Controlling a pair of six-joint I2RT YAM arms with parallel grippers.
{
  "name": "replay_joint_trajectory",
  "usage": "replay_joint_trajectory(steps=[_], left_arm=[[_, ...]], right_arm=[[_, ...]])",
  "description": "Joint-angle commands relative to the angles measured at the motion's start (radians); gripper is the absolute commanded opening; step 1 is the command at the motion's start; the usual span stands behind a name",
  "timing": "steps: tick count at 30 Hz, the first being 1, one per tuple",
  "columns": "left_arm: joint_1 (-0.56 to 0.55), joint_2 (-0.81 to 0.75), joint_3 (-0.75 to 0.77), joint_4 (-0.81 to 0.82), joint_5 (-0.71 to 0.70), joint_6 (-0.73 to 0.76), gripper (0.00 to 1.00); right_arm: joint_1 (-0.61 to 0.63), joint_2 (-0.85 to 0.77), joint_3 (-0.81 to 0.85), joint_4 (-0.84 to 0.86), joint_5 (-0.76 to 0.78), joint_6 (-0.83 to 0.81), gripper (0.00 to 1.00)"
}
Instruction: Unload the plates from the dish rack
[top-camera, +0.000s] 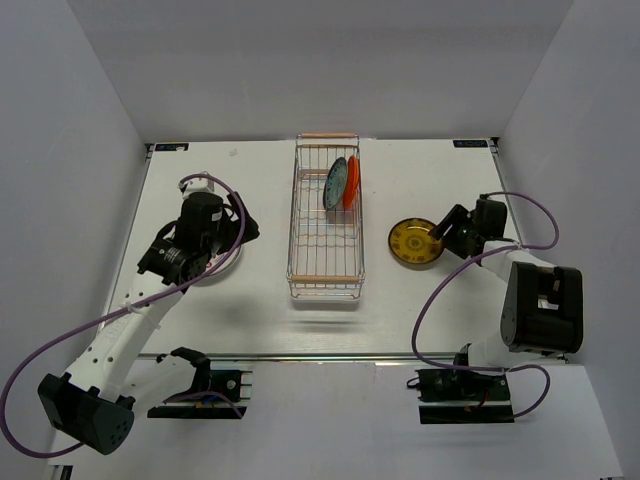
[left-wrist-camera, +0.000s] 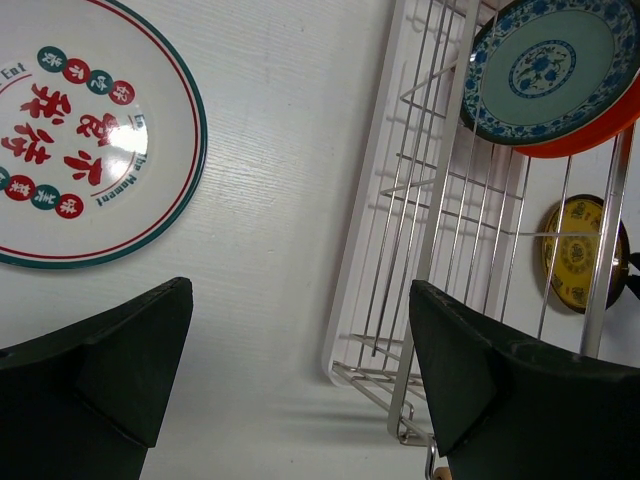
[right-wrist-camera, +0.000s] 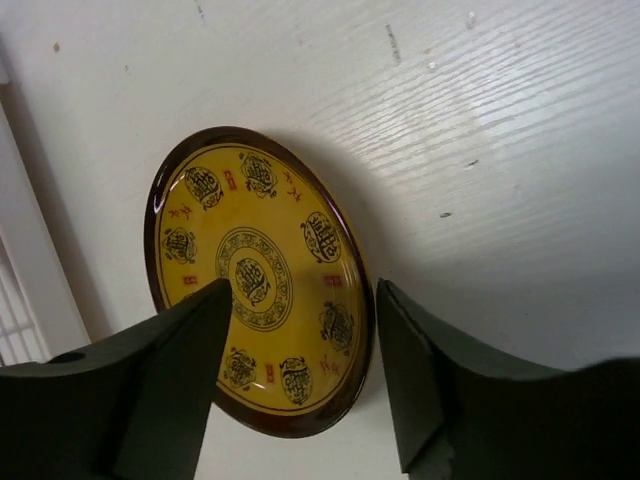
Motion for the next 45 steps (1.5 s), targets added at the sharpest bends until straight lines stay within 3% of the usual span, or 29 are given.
replay_joint_trajectory(steps=[1,4,6,11,17,22,29,36,45], left_arm=[[0.005,-0.012,-0.011,0.021,0.003,0.004,0.98],[0.005,-0.016,-0.014,0.018,-0.003,0.001,0.98],[0.005,-0.017,-0.015,0.012,-0.007,0.001,0.98],[0.005,-0.022,-0.008,0.001,-0.006,0.004,0.98],[0.005,-0.032,0.006,-0.011,-0.003,0.006,0.98],[0.005,-0.031,0.018,-0.034,-0.035,-0.001,0.98],[0.005,-0.034,0.001,-0.025,-0.033,-0.007,0.98],[0.005,-0.032,-0.014,-0.015,-0.036,-0.01,0.98],[0.005,-0.032,-0.026,-0.005,-0.03,-0.013,0.98]], right_arm=[[-0.011,-0.053,0.01,-0.018,0.037,-0.057,0.68],[-0.011,-0.086,0.045,-0.107,0.094,-0.078,0.77],[-0.008,-0.099,0.077,-0.154,0.111,-0.092,0.89],[0.032,-0.122,0.269,-0.329,0.136,-0.114,0.89],[0.265,-0.051,0.602,-0.461,0.258,-0.173,0.89],[0.513,0.136,0.873,-0.581,0.462,-0.196,0.89],[0.699,0.424,1.251,-0.739,0.697,-0.184,0.89],[0.788,0.55,1.403,-0.762,0.835,-0.204,0.89],[0.851,0.599,1.408,-0.695,0.909,-0.256,0.89]])
